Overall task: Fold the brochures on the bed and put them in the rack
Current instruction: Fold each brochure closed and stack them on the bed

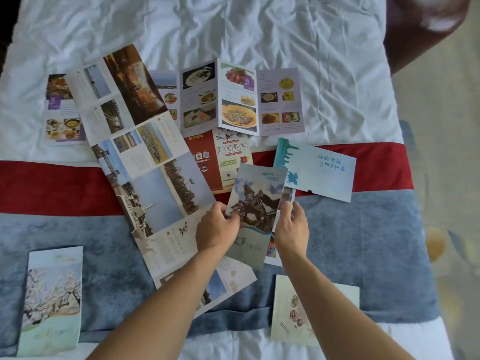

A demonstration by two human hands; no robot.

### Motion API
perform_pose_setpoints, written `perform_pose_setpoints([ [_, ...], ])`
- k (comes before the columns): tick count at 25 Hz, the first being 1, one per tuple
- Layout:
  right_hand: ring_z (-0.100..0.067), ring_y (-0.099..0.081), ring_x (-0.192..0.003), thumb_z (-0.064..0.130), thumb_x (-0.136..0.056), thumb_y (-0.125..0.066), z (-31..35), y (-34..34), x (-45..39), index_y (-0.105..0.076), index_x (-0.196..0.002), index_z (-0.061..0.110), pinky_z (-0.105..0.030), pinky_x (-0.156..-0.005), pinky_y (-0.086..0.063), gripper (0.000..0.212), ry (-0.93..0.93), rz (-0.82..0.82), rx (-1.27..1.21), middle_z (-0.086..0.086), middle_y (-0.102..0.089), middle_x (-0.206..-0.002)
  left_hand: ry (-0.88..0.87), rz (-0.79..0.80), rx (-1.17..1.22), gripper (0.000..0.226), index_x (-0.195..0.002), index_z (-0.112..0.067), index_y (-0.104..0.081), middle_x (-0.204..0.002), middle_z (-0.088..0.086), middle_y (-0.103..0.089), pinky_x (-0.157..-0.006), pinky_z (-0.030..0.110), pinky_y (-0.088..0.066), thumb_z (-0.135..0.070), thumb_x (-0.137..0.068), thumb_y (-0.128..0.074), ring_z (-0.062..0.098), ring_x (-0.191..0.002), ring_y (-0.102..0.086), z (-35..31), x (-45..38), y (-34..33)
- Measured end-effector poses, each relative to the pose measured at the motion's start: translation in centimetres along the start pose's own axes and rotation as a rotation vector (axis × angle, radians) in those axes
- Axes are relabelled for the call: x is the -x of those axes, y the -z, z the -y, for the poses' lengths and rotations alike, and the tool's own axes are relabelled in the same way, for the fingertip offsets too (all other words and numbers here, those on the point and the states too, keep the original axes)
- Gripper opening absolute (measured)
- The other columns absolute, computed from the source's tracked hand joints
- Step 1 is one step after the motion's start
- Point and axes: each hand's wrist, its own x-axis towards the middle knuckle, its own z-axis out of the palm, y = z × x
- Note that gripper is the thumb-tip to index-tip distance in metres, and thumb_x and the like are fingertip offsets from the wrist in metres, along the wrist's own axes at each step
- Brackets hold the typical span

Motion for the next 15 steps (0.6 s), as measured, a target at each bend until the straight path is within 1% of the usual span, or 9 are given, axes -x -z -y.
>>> perform_pose_setpoints([
  [1, -0.028, -0.055, -0.122, 0.058, -0.096, -0.033, -0.2, 0.0, -0.1, -0.052, -0.137, 0.02, -0.053, -0.102, -0.045, 0.059, -0.013, -0.004, 0.0, -0.009, -0.057, -0.136, -0.012, 0.031, -0.023, 0.014, -0.089, -0.028, -0.054, -0.08, -0.011, -0.058, -0.063, 0.032, -0.039, -0.041, -0.088, -0.059, 0.02, -0.074, -0.055, 0.0, 0.0, -0.6],
  [3, -0.03, -0.056, -0.12, 0.066, -0.092, -0.027, -0.5, 0.0, -0.2, -0.052, -0.138, 0.021, -0.054, -0.101, -0.046, 0.069, -0.042, -0.009, -0.009, -0.01, -0.059, -0.134, -0.047, 0.048, -0.047, 0.017, -0.094, -0.024, -0.056, -0.092, -0.004, -0.063, -0.067, 0.034, -0.042, -0.04, -0.089, -0.06, 0.022, -0.084, -0.058, 0.1, 0.0, -1.3],
  [5, -0.027, -0.06, -0.114, 0.069, -0.089, -0.027, -0.8, 0.0, 0.0, -0.051, -0.138, 0.025, -0.05, -0.098, -0.049, 0.07, -0.07, 0.004, -0.037, -0.006, -0.062, -0.13, -0.118, 0.035, -0.088, 0.028, -0.111, -0.021, -0.057, -0.108, -0.001, -0.061, -0.079, 0.037, -0.046, -0.037, -0.089, -0.063, 0.024, -0.1, -0.055, 0.7, 0.0, -1.6],
  [6, -0.025, -0.061, -0.112, 0.068, -0.091, -0.032, -0.9, 0.0, -0.1, -0.049, -0.14, 0.026, -0.049, -0.097, -0.05, 0.067, -0.087, 0.017, -0.047, -0.004, -0.063, -0.13, -0.165, 0.032, -0.122, 0.037, -0.12, -0.019, -0.055, -0.115, 0.001, -0.06, -0.086, 0.04, -0.045, -0.036, -0.089, -0.064, 0.025, -0.106, -0.054, 1.0, 0.0, -1.7],
  [8, -0.022, -0.063, -0.106, 0.054, -0.096, -0.051, -1.0, -0.3, -0.4, -0.042, -0.147, 0.028, -0.043, -0.089, -0.054, 0.059, -0.119, 0.056, -0.034, -0.004, -0.063, -0.127, -0.248, 0.028, -0.184, 0.045, -0.131, -0.017, -0.05, -0.124, 0.003, -0.06, -0.094, 0.042, -0.044, -0.033, -0.09, -0.063, 0.026, -0.114, -0.052, 1.6, 0.0, -1.8],
  [10, -0.017, -0.065, -0.092, 0.033, -0.097, -0.061, -1.2, -0.7, -0.5, -0.04, -0.148, 0.03, -0.034, -0.069, -0.054, 0.055, -0.102, 0.06, 0.02, -0.002, -0.065, -0.116, -0.255, 0.038, -0.173, 0.049, -0.136, -0.017, -0.048, -0.126, 0.002, -0.061, -0.097, 0.043, -0.044, -0.031, -0.091, -0.062, 0.026, -0.116, -0.052, 2.0, -0.1, -1.5],
  [12, -0.012, -0.064, -0.082, 0.017, -0.096, -0.056, -0.9, -1.1, -0.2, -0.042, -0.145, 0.034, -0.029, -0.058, -0.048, 0.053, -0.08, -0.006, 0.059, 0.002, -0.066, -0.109, -0.21, 0.063, -0.092, 0.051, -0.138, -0.019, -0.047, -0.12, 0.001, -0.063, -0.092, 0.04, -0.046, -0.029, -0.091, -0.063, 0.023, -0.108, -0.055, 1.9, -0.5, -1.0],
  [13, -0.014, -0.064, -0.084, 0.012, -0.093, -0.053, -0.7, -1.2, 0.0, -0.043, -0.144, 0.035, -0.03, -0.059, -0.049, 0.056, -0.065, -0.028, 0.061, 0.003, -0.067, -0.111, -0.204, 0.07, -0.048, 0.05, -0.138, -0.021, -0.047, -0.115, 0.0, -0.063, -0.084, 0.035, -0.046, -0.027, -0.092, -0.063, 0.02, -0.1, -0.056, 1.8, -0.6, -0.7],
  [15, -0.019, -0.064, -0.097, 0.008, -0.088, -0.049, -0.4, -1.2, 0.5, -0.041, -0.145, 0.036, -0.038, -0.073, -0.055, 0.064, -0.014, -0.025, 0.081, 0.003, -0.064, -0.121, -0.236, 0.07, -0.01, 0.046, -0.136, -0.025, -0.049, -0.111, -0.001, -0.063, -0.073, 0.03, -0.041, -0.024, -0.092, -0.062, 0.016, -0.091, -0.055, 1.8, -0.3, 0.0],
])
